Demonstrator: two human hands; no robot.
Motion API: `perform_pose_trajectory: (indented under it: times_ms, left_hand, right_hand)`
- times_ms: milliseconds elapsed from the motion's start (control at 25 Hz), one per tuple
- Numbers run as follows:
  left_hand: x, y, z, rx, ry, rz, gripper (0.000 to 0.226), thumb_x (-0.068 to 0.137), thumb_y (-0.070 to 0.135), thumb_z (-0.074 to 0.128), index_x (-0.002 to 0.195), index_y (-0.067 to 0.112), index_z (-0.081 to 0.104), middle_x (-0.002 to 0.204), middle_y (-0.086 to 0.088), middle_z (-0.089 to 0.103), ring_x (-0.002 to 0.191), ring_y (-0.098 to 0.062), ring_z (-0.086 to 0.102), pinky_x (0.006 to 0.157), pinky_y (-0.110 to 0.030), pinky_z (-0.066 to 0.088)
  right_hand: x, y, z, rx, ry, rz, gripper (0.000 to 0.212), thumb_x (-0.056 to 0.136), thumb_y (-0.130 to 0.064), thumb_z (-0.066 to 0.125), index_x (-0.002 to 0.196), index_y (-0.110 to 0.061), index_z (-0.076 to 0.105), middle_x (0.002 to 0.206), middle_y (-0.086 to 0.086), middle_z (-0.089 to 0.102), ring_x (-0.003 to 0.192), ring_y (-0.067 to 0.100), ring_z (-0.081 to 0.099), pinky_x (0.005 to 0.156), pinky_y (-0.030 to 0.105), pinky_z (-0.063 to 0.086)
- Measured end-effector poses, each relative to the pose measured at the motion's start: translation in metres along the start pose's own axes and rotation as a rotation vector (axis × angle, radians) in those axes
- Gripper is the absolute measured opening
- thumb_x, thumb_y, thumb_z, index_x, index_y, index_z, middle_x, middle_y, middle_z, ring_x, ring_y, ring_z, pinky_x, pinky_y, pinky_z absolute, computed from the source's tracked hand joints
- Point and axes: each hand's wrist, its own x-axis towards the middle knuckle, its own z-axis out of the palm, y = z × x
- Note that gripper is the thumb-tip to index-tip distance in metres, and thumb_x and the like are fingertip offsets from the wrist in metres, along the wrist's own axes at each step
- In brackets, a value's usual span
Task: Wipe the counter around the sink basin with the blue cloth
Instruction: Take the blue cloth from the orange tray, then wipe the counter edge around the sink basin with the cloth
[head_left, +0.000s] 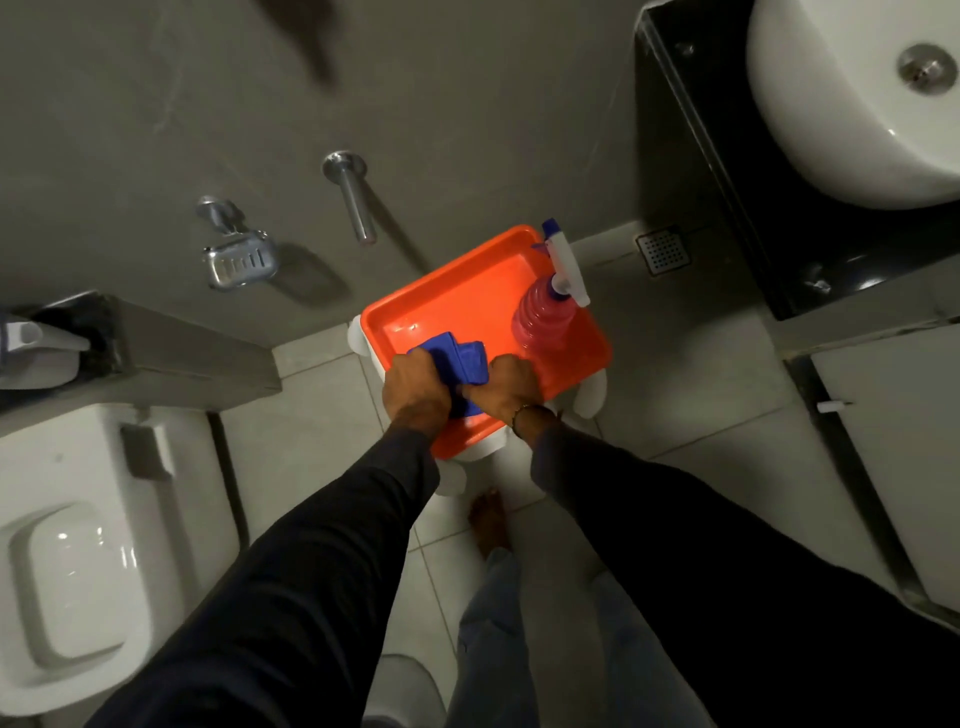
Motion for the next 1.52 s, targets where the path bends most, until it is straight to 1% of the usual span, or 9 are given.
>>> perform_pose_trajectory:
  times_ms: [160, 440, 600, 680, 840, 1000, 1240, 1400, 1520]
  left_hand:
    - [0.009, 0.000, 0.012, -0.056, -0.021, -0.040, 0.034, 0.090, 0.012, 0.064, 0.121, 0.001, 0.056, 0.120, -0.021, 0.065, 0.110, -0.041, 0.065, 0.093, -0.049, 0.054]
    - [-0.013, -0.016, -0.003, -0.613, -0.020, -0.227, 0.032, 0.075, 0.009, 0.078, 0.102, 0.010, 0.060, 0.099, -0.008, 0.065, 0.093, -0.031, 0.064, 0.083, -0.036, 0.055]
    - [-0.061, 0.009, -0.016, -1.016, -0.051, -0.284, 0.029, 0.076, 0.002, 0.081, 0.087, 0.018, 0.060, 0.080, 0.001, 0.067, 0.085, -0.024, 0.065, 0.073, -0.028, 0.055]
    - [-0.083, 0.026, -0.016, -1.141, -0.109, -0.282, 0.028, 0.080, -0.005, 0.076, 0.087, 0.016, 0.059, 0.084, -0.008, 0.069, 0.084, -0.025, 0.064, 0.064, -0.024, 0.057]
    - [-0.137, 0.083, -0.012, -1.286, -0.277, -0.240, 0.034, 0.086, -0.006, 0.068, 0.113, 0.012, 0.057, 0.103, -0.020, 0.068, 0.083, -0.028, 0.066, 0.076, -0.037, 0.057]
    - [-0.178, 0.157, -0.006, -1.333, -0.395, -0.138, 0.034, 0.087, -0.009, 0.063, 0.112, 0.013, 0.058, 0.095, -0.015, 0.068, 0.068, -0.022, 0.069, 0.056, -0.028, 0.057]
    - [-0.194, 0.277, 0.000, -1.230, -0.300, 0.038, 0.022, 0.085, -0.015, 0.061, 0.095, 0.004, 0.062, 0.090, -0.021, 0.065, 0.079, -0.027, 0.064, 0.067, -0.029, 0.057]
    - [-0.173, 0.318, 0.009, -1.079, -0.228, 0.076, 0.020, 0.081, -0.015, 0.066, 0.096, -0.003, 0.069, 0.093, -0.021, 0.067, 0.077, -0.026, 0.064, 0.068, -0.030, 0.055]
    - [-0.146, 0.337, 0.019, -0.983, -0.199, 0.046, 0.022, 0.080, -0.011, 0.069, 0.101, -0.003, 0.073, 0.101, -0.019, 0.074, 0.093, -0.031, 0.070, 0.089, -0.041, 0.060]
  right_hand:
    - [0.015, 0.001, 0.012, 0.067, 0.028, 0.060, 0.029, 0.073, -0.033, 0.084, 0.076, -0.010, 0.066, 0.088, 0.014, 0.070, 0.084, 0.033, 0.066, 0.066, 0.029, 0.039]
    - [-0.017, 0.002, -0.022, 0.258, -0.047, 0.146, 0.051, 0.076, -0.029, 0.087, 0.048, -0.017, 0.046, 0.050, -0.008, 0.044, 0.050, 0.012, 0.044, 0.056, 0.026, 0.035]
    - [-0.070, 0.027, -0.069, 0.480, -0.054, 0.137, 0.055, 0.076, -0.020, 0.087, 0.051, -0.018, 0.038, 0.056, -0.001, 0.036, 0.052, 0.013, 0.032, 0.044, 0.022, 0.026]
    - [-0.091, 0.043, -0.094, 0.548, -0.106, 0.128, 0.034, 0.079, -0.019, 0.084, 0.065, -0.014, 0.054, 0.067, 0.004, 0.046, 0.058, 0.014, 0.039, 0.041, 0.018, 0.026]
    - [-0.135, 0.084, -0.168, 0.588, -0.153, 0.133, 0.009, 0.085, -0.022, 0.078, 0.084, -0.016, 0.071, 0.071, -0.003, 0.060, 0.061, 0.010, 0.046, 0.050, 0.023, 0.027]
    - [-0.162, 0.128, -0.249, 0.599, -0.081, 0.120, 0.005, 0.088, -0.023, 0.076, 0.086, -0.022, 0.072, 0.074, -0.009, 0.069, 0.065, 0.006, 0.057, 0.057, 0.022, 0.037]
    - [-0.155, 0.174, -0.340, 0.625, 0.161, 0.144, 0.014, 0.085, -0.017, 0.079, 0.097, -0.011, 0.075, 0.075, -0.005, 0.070, 0.058, 0.002, 0.059, 0.041, 0.010, 0.040]
    - [-0.125, 0.188, -0.355, 0.684, 0.243, 0.177, 0.019, 0.085, -0.010, 0.079, 0.102, -0.002, 0.075, 0.101, 0.015, 0.078, 0.082, 0.022, 0.072, 0.074, 0.031, 0.059]
    - [-0.093, 0.188, -0.360, 0.703, 0.304, 0.212, 0.023, 0.086, -0.007, 0.078, 0.107, -0.001, 0.076, 0.107, 0.016, 0.077, 0.090, 0.026, 0.072, 0.087, 0.037, 0.060]
